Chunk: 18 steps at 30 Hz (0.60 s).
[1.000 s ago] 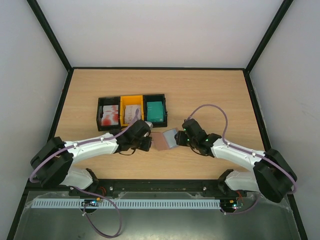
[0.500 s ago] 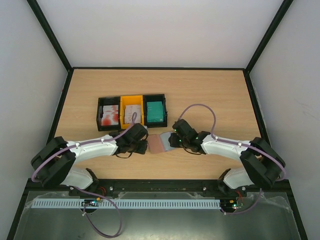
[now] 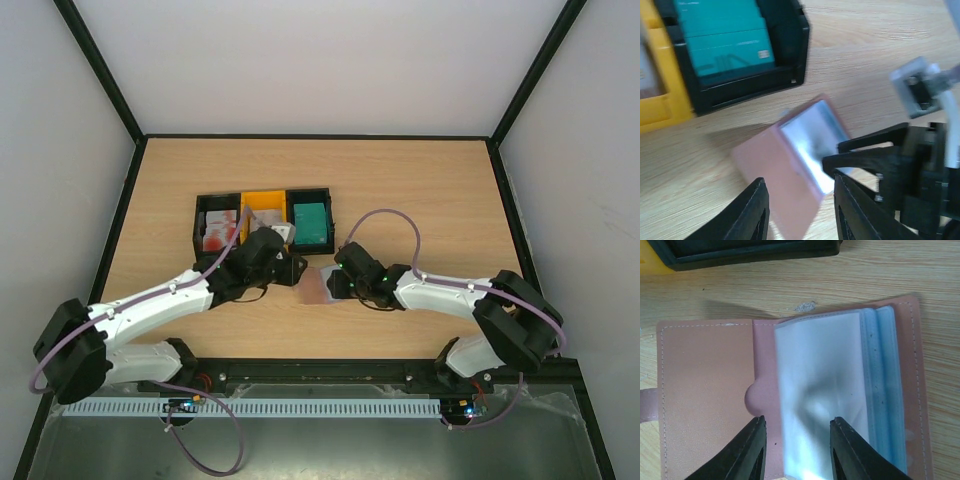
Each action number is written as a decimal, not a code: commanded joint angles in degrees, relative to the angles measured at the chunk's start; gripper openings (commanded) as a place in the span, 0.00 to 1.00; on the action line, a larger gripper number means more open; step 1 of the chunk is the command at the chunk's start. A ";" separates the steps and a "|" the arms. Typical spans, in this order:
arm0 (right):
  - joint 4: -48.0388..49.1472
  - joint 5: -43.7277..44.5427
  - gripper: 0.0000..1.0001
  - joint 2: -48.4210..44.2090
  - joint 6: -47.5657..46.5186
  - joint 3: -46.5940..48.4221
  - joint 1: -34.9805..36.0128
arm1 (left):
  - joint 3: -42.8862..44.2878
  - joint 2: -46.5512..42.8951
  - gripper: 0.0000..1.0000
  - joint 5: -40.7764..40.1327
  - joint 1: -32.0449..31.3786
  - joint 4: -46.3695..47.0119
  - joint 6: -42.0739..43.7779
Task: Put the credit cards into the card holder
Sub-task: Open the card holder at the center of the board.
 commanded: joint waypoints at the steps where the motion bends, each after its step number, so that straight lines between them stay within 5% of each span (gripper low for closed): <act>1: 0.53 2.75 0.35 0.51 1.33 1.31 0.40 | -0.82 1.69 0.37 8.17 0.20 7.50 -2.02; 8: 0.28 5.60 0.40 0.42 3.34 0.54 0.39 | -1.71 7.38 0.33 11.07 0.18 10.46 -1.57; 18: 2.07 4.26 0.45 2.29 3.86 0.00 0.41 | -1.84 15.99 0.28 5.34 0.12 6.38 -1.61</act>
